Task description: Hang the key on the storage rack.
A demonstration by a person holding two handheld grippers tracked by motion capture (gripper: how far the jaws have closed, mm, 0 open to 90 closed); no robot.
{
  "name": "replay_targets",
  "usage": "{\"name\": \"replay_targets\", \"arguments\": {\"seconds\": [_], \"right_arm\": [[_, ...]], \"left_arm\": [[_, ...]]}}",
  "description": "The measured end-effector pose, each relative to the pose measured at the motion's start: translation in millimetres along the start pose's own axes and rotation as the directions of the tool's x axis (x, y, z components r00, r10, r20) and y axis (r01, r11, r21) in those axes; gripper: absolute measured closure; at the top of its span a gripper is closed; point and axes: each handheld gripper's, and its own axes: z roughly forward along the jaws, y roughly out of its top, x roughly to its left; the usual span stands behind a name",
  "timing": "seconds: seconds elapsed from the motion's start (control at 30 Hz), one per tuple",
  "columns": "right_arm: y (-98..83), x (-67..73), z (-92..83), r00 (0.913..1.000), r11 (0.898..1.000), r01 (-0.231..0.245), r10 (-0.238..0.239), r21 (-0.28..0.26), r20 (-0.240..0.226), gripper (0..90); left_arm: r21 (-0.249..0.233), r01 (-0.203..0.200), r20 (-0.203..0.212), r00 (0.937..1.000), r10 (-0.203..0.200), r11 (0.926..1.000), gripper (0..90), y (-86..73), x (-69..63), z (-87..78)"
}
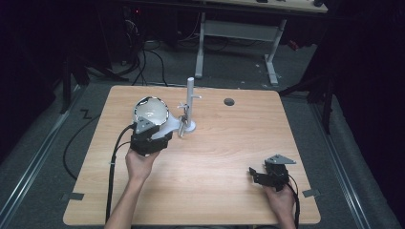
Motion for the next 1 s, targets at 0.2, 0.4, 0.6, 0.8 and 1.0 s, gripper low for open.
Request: {"name": "replay_targets", "arguments": {"seconds": [0.2,0.4,0.6,0.8,1.0], "right_arm": [[0.1,0.0,0.0,1.0,1.0,-0.001,0.001,0.0,0.0,24.9],[0.1,-0.2,0.2,1.0,1.0,0.0,0.0,0.0,-0.001,24.9],[0.2,-0.2,0.2,1.0,1.0,0.0,0.0,0.0,0.0,25.0],[0.2,-0.1,0.2,1.0,1.0,0.0,0.0,-0.001,0.0,25.0],[0.2,-0.1,0.2,1.0,1.0,0.0,0.0,0.0,0.0,25.0]], "left_arm": [[-0.001,-0.001,0.003,1.0,0.001,1.0,41.8,0.4,0.9,-5.5],[-0.006,0.01,0.001,0.9999,-0.01,0.9999,41.8,-4.9,3.0,-11.8],[-0.014,0.019,-0.007,0.9998,-0.019,0.9997,41.7,-11.0,5.8,-19.2],[-0.025,0.037,-0.014,0.9992,-0.037,0.999,41.8,-20.1,9.3,-25.9],[-0.035,0.047,-0.031,0.9984,-0.048,0.9983,41.8,-27.6,13.6,-37.4]]}}
